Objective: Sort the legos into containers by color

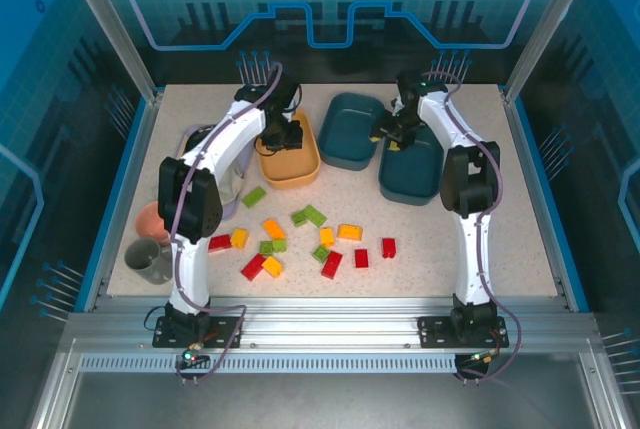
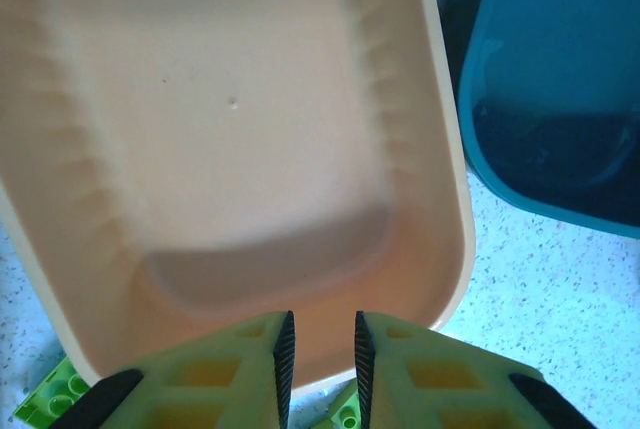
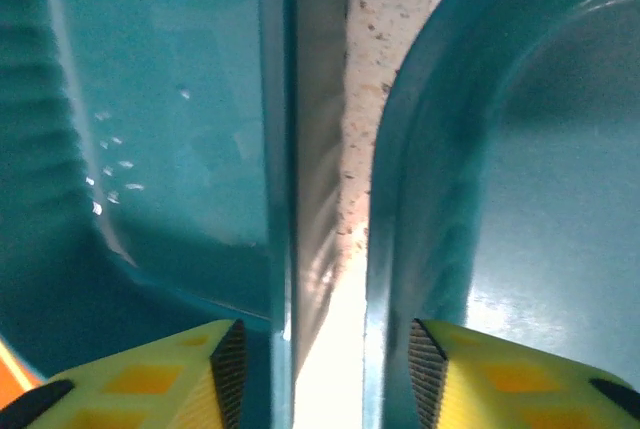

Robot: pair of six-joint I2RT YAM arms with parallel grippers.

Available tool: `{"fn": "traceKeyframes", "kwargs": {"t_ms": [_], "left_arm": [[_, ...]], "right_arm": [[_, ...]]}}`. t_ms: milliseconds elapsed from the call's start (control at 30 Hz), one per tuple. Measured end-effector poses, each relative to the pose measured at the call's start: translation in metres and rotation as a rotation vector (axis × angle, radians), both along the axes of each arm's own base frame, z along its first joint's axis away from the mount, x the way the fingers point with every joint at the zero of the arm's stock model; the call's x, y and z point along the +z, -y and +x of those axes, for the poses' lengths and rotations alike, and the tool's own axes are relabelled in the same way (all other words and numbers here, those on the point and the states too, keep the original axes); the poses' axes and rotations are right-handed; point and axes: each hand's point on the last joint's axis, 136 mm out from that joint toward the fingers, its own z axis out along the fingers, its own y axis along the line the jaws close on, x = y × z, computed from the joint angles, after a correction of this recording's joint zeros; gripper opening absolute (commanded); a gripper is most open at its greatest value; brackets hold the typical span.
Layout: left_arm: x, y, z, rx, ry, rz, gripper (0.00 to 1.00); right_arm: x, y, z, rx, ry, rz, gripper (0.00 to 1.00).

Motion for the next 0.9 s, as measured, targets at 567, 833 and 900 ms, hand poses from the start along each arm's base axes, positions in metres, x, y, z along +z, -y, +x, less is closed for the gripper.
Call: {"fn": "traceKeyframes", "kwargs": {"t_ms": [567,833,900], "left_arm": [[0.028,0.007,-0.068,0.072,0.022,-0.218,0.51],[0.032,0.071,-0.168,-0.144,-0.013,-0.436,0.66],[0.033,0.082,-0.19,-0.204,-0.026,-0.463,0.66]], "right_arm": [[0.046,-0.002,-0.093,0.2,0.096,-0.247,0.7],[0.026,-0.009,-0.25,0.36,0.01,-0.271,0.72],[0.007,-0.006,-0.273,0.392,-0.057,-0.285,0.72]]}}
